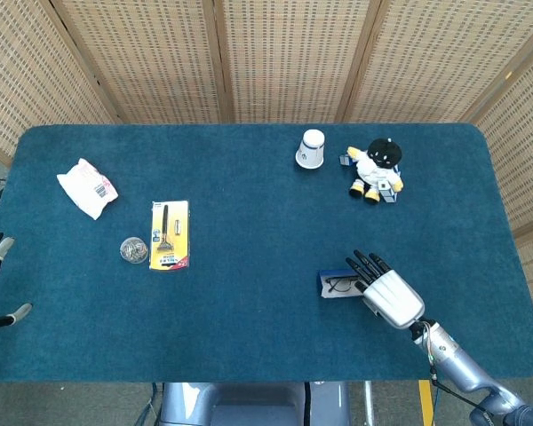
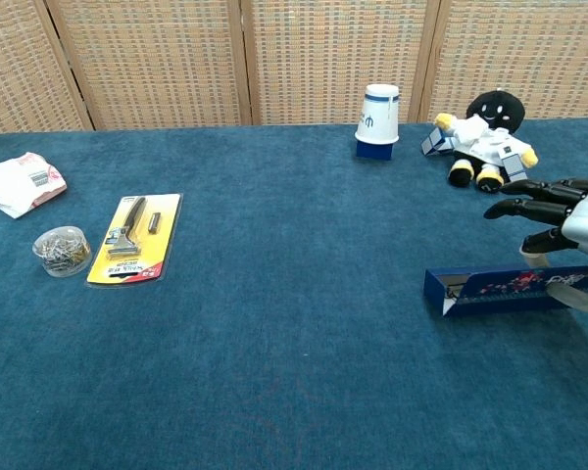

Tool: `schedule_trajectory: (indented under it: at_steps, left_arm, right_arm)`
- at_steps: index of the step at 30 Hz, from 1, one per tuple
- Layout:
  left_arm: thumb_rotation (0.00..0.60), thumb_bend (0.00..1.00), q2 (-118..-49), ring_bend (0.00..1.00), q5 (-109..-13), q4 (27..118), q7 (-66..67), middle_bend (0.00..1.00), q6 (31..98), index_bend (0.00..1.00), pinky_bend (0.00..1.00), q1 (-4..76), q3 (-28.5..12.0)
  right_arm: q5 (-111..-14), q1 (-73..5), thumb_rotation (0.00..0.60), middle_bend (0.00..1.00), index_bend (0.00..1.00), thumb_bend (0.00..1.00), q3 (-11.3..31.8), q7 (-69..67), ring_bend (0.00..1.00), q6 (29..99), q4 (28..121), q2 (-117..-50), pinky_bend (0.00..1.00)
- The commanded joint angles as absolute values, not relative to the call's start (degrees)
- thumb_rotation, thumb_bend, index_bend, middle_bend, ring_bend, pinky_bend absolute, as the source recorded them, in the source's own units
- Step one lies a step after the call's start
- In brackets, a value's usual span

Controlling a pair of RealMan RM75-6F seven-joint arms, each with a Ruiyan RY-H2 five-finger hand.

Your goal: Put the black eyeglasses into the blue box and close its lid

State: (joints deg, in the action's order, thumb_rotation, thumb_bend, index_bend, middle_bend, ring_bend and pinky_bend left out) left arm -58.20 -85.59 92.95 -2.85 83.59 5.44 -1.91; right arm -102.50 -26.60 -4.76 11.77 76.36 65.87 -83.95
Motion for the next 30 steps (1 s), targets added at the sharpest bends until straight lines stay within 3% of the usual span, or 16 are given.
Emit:
schedule_trajectory:
  at_steps: [1,18,21,23,26,30]
  left_arm:
    - [0.600,0.00,-58.3,0.00,-85.4,93.0,-2.7,0.00,83.4,0.00,0.00,5.5,-1.9]
    - [0.600,0.00,-58.4,0.00,-84.9,92.9,-2.5,0.00,82.6,0.00,0.00,5.9,-2.0]
    - [0.600,0.00,-58.3,0.00,-84.8,92.9,-2.6,0.00,82.6,0.00,0.00,5.8,-2.1]
    - [0.600,0.00,-58.3,0.00,-84.8,92.9,-2.6,0.00,82.7,0.00,0.00,5.8,-2.1]
    - [0.600,0.00,-58.3,0.00,-84.8,92.8,-2.6,0.00,82.6,0.00,0.00,5.9,-2.1]
    - [0.600,0.00,-58.4,0.00,-84.8,92.8,-2.6,0.00,82.6,0.00,0.00,5.9,-2.1]
  right_arm:
    - [-101.2,-27.5,0.600,0.15,0.69,0.57,-4.1,12.0,0.00,74.0,64.9,-84.8,0.20]
    - [-96.2,-29.8,0.600,0.15,0.68,0.57,-1.6,15.2,0.00,66.7,64.3,-86.5,0.20]
    - [-95.7,-29.8,0.600,0.13,0.55,0.53,-1.3,15.0,0.00,66.6,64.3,-86.8,0.20]
    - [-95.4,-29.8,0.600,0.10,0.38,0.50,-1.1,14.7,0.00,66.8,64.3,-86.9,0.20]
    - [-94.7,-29.8,0.600,0.05,0.21,0.43,-0.4,14.6,0.00,67.1,64.4,-87.2,0.20]
    - [-93.7,-29.7,0.600,0.02,0.13,0.31,0.9,14.7,0.00,68.3,64.2,-88.1,0.20]
